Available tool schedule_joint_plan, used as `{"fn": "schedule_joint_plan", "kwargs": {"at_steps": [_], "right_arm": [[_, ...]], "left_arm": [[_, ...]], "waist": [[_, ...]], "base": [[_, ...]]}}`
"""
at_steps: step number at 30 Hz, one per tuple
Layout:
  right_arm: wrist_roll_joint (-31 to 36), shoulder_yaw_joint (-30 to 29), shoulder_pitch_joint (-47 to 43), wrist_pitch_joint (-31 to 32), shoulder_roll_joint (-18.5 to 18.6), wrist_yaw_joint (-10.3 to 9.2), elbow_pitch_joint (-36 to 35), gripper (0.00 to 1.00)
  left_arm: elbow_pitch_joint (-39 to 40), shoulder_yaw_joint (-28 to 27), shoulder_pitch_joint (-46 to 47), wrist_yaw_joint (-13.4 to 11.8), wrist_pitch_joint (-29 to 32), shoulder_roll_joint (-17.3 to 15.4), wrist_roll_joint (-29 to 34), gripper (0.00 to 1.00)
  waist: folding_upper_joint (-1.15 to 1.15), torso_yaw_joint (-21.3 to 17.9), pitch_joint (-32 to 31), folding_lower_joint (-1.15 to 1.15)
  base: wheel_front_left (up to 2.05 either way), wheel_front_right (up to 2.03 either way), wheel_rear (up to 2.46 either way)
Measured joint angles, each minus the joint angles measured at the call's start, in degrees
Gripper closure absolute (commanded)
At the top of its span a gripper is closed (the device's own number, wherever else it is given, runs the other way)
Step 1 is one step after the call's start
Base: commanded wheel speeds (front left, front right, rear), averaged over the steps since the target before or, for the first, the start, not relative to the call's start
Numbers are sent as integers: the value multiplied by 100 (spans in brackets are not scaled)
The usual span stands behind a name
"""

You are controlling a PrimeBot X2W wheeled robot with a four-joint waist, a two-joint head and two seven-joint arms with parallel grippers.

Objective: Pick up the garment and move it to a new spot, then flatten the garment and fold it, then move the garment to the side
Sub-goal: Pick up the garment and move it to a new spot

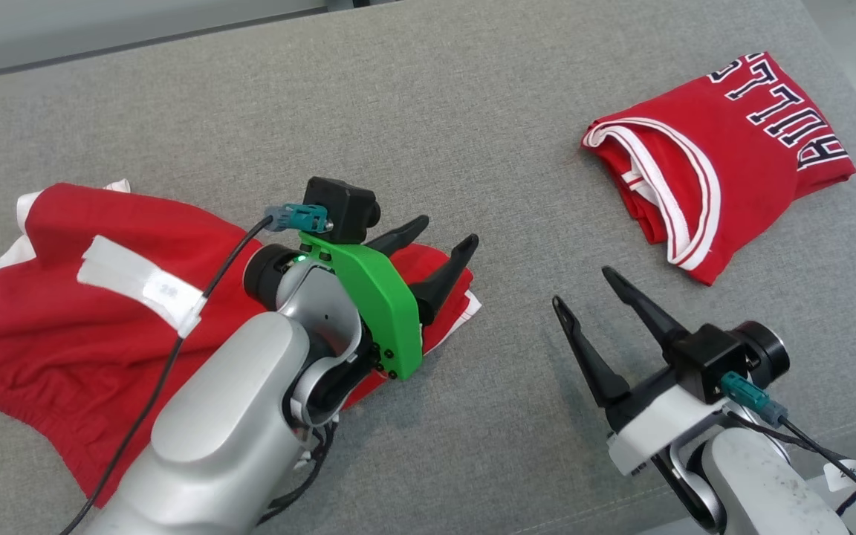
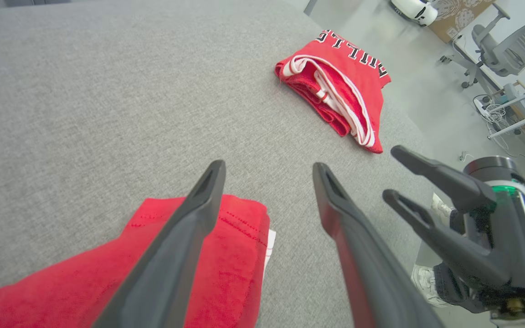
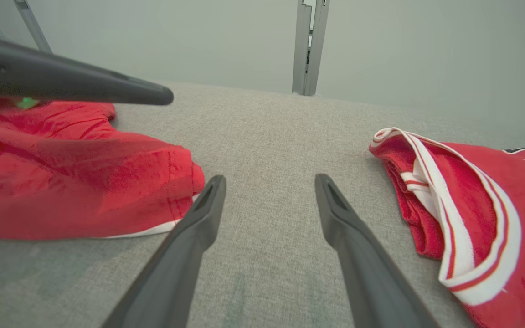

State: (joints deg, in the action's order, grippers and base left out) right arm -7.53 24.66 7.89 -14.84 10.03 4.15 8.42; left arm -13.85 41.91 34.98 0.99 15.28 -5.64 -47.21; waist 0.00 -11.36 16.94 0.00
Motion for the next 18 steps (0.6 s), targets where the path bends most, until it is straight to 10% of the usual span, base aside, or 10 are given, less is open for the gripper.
{"fn": "schedule_joint_plan", "kwargs": {"at_steps": [6,8,18], "right_arm": [[49,46,-125,1,238,89,335,0],[133,93,-72,2,330,119,441,20],[233,366,460,205,513,242,1024,40]], "left_arm": [[224,-337,-86,-346,-688,-492,620,0],[257,-536,-307,-538,-940,-628,672,0],[299,-940,-1480,-712,-2124,-781,970,0]], "waist": [[0,58,-123,0],[0,162,-160,0],[0,920,-262,0]], "base": [[0,0,0],[0,0,0],[0,0,0]]}}
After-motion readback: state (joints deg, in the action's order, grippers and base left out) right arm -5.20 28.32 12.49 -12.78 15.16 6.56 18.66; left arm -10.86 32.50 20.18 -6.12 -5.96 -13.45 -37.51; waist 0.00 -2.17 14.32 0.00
